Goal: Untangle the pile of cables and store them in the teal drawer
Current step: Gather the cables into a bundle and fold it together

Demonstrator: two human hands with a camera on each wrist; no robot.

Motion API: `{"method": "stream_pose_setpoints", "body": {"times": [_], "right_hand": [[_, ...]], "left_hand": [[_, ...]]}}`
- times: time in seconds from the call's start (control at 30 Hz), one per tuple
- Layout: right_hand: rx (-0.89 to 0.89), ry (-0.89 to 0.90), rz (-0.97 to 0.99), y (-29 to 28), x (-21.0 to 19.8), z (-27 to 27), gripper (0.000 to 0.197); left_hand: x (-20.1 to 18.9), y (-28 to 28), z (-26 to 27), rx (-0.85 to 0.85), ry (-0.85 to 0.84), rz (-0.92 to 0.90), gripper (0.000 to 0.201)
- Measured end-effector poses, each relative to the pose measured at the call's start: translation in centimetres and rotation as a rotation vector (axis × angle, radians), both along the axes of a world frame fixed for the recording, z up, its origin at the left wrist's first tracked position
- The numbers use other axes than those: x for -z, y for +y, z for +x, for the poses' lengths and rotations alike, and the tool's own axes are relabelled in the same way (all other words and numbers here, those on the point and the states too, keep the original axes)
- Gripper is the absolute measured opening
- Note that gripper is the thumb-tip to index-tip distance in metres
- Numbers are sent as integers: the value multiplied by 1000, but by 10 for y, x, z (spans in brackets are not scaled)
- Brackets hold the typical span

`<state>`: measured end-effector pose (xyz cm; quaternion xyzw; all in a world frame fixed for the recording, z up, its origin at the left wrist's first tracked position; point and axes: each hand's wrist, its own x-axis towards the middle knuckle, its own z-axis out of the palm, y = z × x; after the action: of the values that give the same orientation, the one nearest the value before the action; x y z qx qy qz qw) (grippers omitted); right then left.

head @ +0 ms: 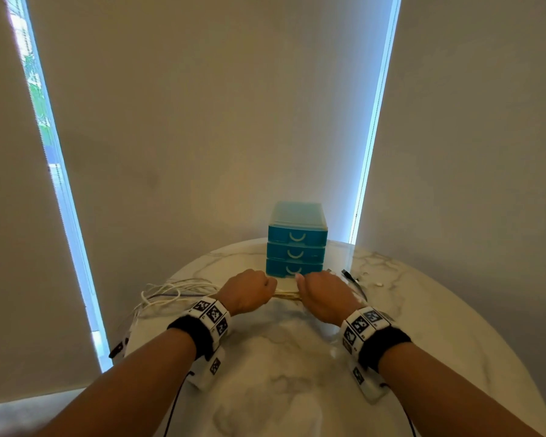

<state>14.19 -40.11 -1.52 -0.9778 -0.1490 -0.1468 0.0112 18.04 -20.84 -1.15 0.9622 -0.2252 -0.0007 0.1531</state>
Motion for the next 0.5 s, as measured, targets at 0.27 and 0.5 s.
{"method": "stream_pose_setpoints", "body": {"times": [0.27, 0.5], "right_hand": [[-13, -256, -58, 10, 3, -14, 33], [130, -131, -151, -39, 4, -9, 46]], "left_hand": [[-18, 2, -13, 78, 131, -149, 47], [-2, 36, 2, -76, 19, 93, 44]]}}
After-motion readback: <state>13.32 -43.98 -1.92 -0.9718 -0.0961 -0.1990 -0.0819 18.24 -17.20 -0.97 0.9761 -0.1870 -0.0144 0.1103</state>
